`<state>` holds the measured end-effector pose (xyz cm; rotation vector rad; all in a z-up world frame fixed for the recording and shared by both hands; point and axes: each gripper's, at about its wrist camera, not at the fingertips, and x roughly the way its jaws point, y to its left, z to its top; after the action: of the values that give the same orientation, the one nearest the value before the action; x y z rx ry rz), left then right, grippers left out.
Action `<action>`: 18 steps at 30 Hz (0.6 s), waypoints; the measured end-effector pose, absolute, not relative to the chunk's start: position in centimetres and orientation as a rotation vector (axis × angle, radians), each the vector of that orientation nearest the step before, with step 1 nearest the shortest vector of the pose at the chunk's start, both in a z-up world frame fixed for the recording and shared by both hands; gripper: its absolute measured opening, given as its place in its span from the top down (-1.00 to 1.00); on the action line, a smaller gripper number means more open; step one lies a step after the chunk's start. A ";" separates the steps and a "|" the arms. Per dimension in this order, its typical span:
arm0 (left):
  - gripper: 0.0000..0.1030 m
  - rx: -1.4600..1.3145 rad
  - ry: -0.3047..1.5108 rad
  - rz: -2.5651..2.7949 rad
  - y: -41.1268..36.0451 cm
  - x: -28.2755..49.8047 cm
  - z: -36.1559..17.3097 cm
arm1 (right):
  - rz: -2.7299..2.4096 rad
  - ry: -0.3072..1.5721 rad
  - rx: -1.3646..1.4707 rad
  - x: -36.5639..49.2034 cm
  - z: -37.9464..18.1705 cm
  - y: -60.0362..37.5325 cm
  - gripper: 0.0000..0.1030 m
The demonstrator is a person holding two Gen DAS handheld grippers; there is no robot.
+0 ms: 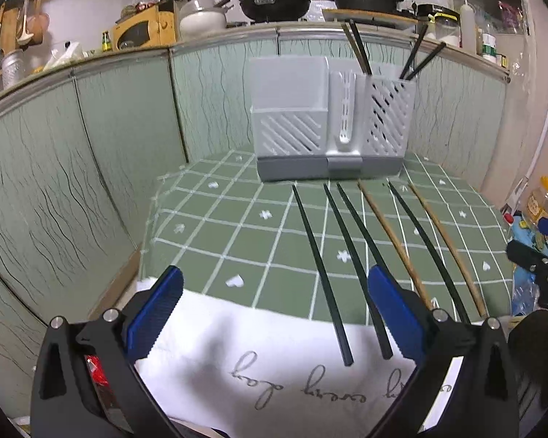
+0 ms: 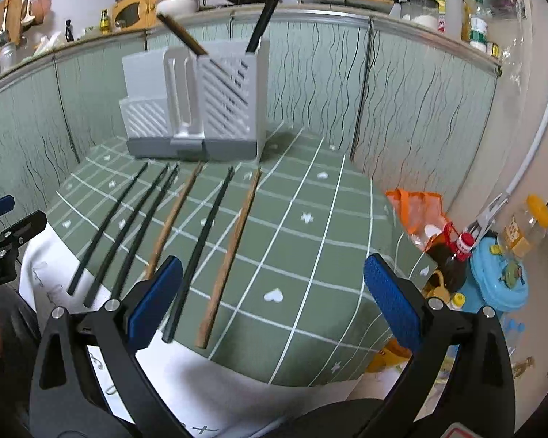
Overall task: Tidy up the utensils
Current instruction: 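Move both open tools back over the remaining chopsticks, then grasp a black chopstick with left tool while right tool grasps a wooden chopstick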
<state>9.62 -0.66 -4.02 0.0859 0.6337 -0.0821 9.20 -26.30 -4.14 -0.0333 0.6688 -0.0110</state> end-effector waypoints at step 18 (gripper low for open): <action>-0.44 0.090 0.761 -0.111 -2.4 10.9 -9.0 | 0.064 0.794 -0.049 10.4 -8.3 -24.2 0.10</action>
<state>10.91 -2.41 -8.98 0.0896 0.7612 -0.1108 10.38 -24.25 -8.29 -0.0489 0.7939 0.0636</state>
